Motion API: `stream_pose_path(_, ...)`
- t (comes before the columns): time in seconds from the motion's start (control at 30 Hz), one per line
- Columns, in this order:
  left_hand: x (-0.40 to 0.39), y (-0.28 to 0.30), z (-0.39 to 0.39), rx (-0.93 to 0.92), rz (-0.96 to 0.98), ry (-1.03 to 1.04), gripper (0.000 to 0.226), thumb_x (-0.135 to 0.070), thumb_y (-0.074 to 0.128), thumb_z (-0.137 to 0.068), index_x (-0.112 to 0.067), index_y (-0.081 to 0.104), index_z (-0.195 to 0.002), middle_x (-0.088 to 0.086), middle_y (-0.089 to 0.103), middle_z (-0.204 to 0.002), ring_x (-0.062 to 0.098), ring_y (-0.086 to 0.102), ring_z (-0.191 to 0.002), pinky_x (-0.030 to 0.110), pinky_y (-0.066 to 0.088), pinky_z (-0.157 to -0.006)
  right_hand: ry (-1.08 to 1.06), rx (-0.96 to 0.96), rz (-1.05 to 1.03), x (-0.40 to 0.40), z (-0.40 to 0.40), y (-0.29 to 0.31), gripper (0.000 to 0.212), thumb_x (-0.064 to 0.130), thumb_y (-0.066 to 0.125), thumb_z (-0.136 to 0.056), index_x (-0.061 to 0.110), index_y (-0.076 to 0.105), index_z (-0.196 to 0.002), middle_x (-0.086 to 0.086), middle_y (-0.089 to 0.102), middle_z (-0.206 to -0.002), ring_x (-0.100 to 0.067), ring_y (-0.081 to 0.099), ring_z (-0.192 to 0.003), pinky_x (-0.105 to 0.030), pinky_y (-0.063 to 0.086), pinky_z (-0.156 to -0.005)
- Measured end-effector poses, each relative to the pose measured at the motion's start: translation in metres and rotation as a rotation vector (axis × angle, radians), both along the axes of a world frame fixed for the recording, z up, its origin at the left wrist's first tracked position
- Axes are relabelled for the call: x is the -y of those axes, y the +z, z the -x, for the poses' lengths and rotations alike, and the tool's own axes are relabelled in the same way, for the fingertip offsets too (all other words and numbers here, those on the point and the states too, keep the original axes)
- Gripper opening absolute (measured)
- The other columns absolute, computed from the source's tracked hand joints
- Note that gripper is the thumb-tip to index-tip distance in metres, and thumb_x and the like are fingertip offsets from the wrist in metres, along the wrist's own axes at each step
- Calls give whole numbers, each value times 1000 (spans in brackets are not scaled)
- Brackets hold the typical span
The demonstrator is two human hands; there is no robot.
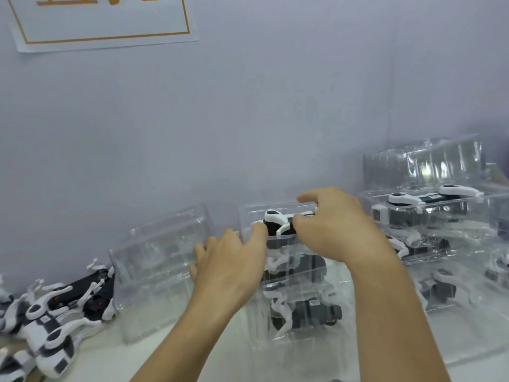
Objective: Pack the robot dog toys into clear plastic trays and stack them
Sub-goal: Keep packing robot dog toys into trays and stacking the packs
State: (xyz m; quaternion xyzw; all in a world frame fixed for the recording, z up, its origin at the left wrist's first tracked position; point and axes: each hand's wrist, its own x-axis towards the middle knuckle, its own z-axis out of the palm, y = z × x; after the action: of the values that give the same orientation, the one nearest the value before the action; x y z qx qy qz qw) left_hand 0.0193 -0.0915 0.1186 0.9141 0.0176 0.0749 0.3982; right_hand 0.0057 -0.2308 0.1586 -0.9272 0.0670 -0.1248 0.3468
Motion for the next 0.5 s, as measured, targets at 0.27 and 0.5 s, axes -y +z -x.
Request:
stream_pose_path(0.27,-16,-34,10,-259,776,-26,102,-92,46,-50,-42,53,-138,-6,59,-139,24,59,-121,64,38,-106,-66,75,-44,4,-2,1,51,9,66,-86,30,58,-132,5,60,-120,-17,49,-123,-36,40,-105)
stream_pose_path(0.5,-13,-45,20,-291,828,-17,55,-77,41,-78,-46,66,-115,-10,67,-123,8,63,-110,61,49,-93,-102,-27,-41,18,2,1,55,32,60,-94,31,43,-146,-3,46,-148,-29,43,-133,-43,36,-106)
